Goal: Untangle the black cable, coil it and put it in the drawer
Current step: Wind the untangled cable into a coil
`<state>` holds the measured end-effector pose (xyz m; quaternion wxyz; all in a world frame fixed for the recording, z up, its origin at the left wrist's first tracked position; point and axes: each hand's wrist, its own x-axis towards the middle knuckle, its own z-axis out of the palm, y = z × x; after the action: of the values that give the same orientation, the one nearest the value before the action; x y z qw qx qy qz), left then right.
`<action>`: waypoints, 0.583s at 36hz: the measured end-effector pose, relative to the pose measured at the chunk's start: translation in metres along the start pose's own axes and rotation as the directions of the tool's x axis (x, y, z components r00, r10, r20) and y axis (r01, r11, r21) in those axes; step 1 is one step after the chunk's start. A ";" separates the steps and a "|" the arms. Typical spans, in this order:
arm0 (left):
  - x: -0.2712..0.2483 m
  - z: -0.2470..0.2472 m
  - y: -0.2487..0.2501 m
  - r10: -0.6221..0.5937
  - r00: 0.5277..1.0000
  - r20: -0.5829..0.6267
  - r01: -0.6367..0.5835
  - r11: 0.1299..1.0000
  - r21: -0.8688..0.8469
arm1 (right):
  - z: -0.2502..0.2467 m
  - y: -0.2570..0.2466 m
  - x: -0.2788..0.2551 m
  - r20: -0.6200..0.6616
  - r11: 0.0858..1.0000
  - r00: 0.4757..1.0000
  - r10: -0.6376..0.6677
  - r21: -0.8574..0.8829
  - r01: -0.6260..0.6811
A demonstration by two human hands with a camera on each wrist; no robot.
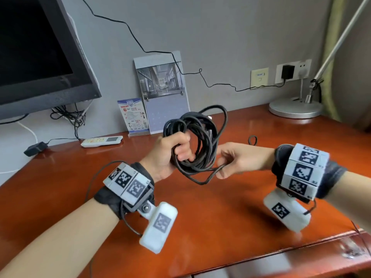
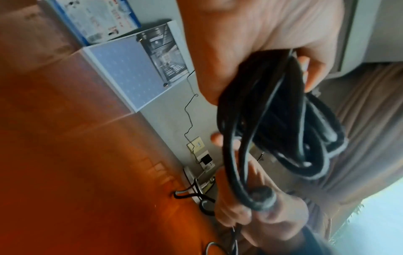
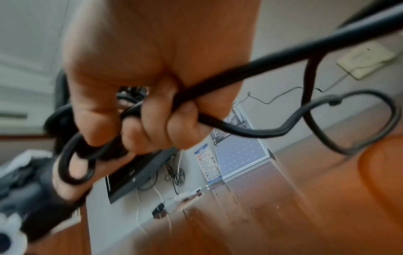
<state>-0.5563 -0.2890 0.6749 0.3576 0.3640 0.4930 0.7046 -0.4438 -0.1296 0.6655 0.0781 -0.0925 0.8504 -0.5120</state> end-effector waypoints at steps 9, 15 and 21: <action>0.003 0.004 -0.012 -0.241 0.969 -0.054 0.247 0.937 0.247 | 0.005 0.022 -0.014 0.109 0.934 0.993 -0.038 0.358 -0.003; 0.003 0.006 -0.016 -0.347 0.927 -0.140 0.373 0.828 0.419 | 0.032 0.029 -0.005 -0.048 0.936 0.983 0.178 0.316 -0.154; -0.003 0.010 -0.019 -0.396 0.913 -0.102 0.375 0.713 0.592 | 0.042 0.029 -0.003 0.009 0.910 0.963 0.271 0.323 -0.259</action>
<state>-0.5428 -0.2822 0.6587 0.3705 0.3587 0.7492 0.4157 -0.4336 -0.1515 0.6209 0.1455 0.0468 0.7615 -0.6299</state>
